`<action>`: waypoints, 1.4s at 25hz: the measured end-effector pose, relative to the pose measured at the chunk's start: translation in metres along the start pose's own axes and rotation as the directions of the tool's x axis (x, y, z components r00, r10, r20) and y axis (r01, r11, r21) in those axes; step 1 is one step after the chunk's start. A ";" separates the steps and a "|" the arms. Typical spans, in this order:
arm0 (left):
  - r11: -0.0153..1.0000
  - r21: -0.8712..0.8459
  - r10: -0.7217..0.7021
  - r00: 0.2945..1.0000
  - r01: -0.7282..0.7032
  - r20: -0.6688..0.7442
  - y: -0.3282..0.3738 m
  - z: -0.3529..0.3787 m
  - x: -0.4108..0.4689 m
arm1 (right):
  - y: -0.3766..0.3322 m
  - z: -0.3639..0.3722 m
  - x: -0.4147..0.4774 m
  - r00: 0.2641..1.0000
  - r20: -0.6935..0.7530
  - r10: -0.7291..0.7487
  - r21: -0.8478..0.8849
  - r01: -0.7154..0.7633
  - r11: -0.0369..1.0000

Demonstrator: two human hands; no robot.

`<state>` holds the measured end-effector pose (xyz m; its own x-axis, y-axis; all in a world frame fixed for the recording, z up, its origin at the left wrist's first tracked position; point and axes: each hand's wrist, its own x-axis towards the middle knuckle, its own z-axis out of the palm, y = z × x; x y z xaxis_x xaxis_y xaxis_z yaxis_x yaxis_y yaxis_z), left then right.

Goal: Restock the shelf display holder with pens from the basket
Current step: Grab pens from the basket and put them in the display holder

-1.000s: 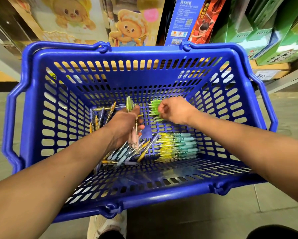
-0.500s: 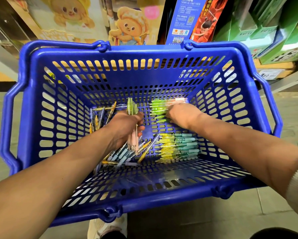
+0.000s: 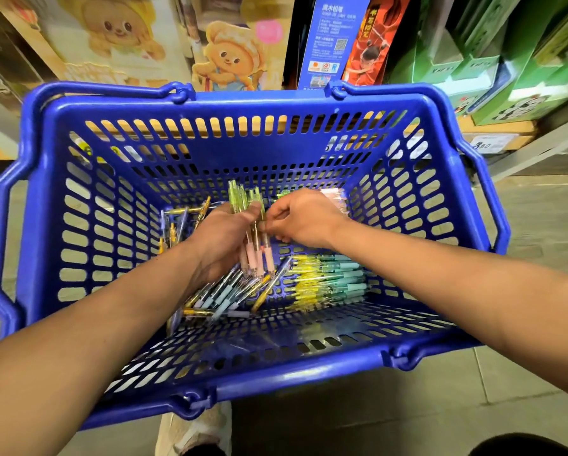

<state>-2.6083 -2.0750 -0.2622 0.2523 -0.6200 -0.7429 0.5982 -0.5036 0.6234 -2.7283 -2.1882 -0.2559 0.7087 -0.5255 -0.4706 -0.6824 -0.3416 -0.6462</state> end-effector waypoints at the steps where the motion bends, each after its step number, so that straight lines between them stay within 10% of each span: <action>1: 1.000 0.017 0.006 1.000 -0.005 -0.010 -0.001 0.000 -0.001 | -0.002 0.004 0.003 1.000 0.001 -0.008 -0.013 0.008 1.000; 5: 0.995 0.086 0.050 0.996 -0.043 -0.079 0.001 0.000 -0.002 | 0.006 0.002 0.012 0.975 0.218 0.039 0.412 -0.129 0.902; 8: 0.996 0.088 0.025 0.996 -0.017 -0.091 0.002 0.000 -0.004 | 0.035 -0.013 0.027 0.994 0.048 0.099 -0.143 -0.091 0.985; 12: 0.993 0.119 0.014 0.996 -0.003 -0.085 0.006 0.001 -0.007 | 0.064 -0.013 0.037 0.985 0.163 0.057 -0.779 0.093 0.620; 29: 0.997 0.070 -0.014 0.999 0.018 -0.053 0.005 0.000 -0.005 | 0.051 0.013 0.032 0.987 0.160 -0.021 -0.953 0.160 0.258; 32: 0.999 0.040 -0.017 0.998 0.019 -0.061 0.006 -0.001 -0.007 | 0.050 0.007 0.027 0.976 0.211 -0.054 -0.937 0.217 0.272; 35: 0.999 0.039 0.002 0.994 0.002 -0.110 0.008 -0.002 -0.004 | 0.038 -0.010 0.022 0.973 0.152 -0.173 -0.827 0.221 0.517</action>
<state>-2.6025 -2.0751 -0.2543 0.3354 -0.5512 -0.7640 0.5687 -0.5281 0.6306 -2.7403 -2.2210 -0.2848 0.8351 -0.3339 -0.4371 -0.3441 -0.9371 0.0585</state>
